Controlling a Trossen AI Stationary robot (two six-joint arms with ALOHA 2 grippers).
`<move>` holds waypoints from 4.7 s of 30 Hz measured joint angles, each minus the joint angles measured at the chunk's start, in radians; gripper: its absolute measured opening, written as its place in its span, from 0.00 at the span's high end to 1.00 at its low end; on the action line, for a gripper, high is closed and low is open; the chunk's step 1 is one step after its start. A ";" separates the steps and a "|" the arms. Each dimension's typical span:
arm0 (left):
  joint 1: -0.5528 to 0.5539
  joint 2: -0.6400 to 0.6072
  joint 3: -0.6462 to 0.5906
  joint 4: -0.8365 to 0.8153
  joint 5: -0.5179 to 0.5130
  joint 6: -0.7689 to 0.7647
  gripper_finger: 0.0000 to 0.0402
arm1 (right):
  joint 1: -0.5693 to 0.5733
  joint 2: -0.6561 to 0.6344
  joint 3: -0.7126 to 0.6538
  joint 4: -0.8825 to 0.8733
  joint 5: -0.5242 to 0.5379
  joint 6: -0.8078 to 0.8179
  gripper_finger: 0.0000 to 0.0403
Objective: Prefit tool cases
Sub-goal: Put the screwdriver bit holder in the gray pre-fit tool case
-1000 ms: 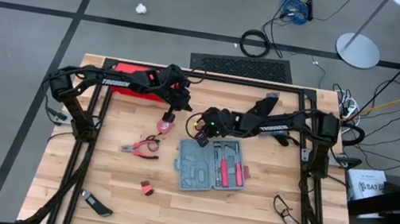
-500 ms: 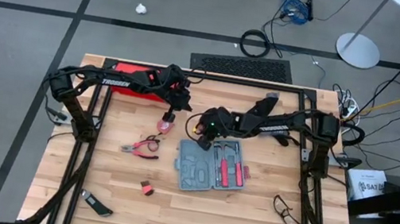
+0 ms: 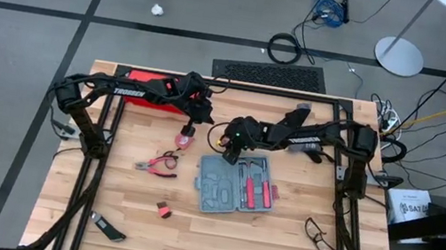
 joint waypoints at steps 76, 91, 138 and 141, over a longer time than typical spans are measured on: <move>0.003 0.000 -0.001 -0.001 0.008 0.000 1.00 | 0.425 -0.196 0.043 -0.803 0.181 -0.626 0.74; 0.002 0.000 -0.001 -0.002 0.008 0.000 1.00 | 0.407 -0.199 0.045 -0.914 0.314 -0.516 0.50; 0.003 0.000 -0.028 0.003 0.008 0.001 1.00 | 0.335 -0.098 0.040 -0.734 0.293 -0.171 1.00; 0.002 0.000 -0.028 0.003 0.008 0.000 1.00 | 0.321 -0.098 0.040 -0.698 0.301 -0.208 1.00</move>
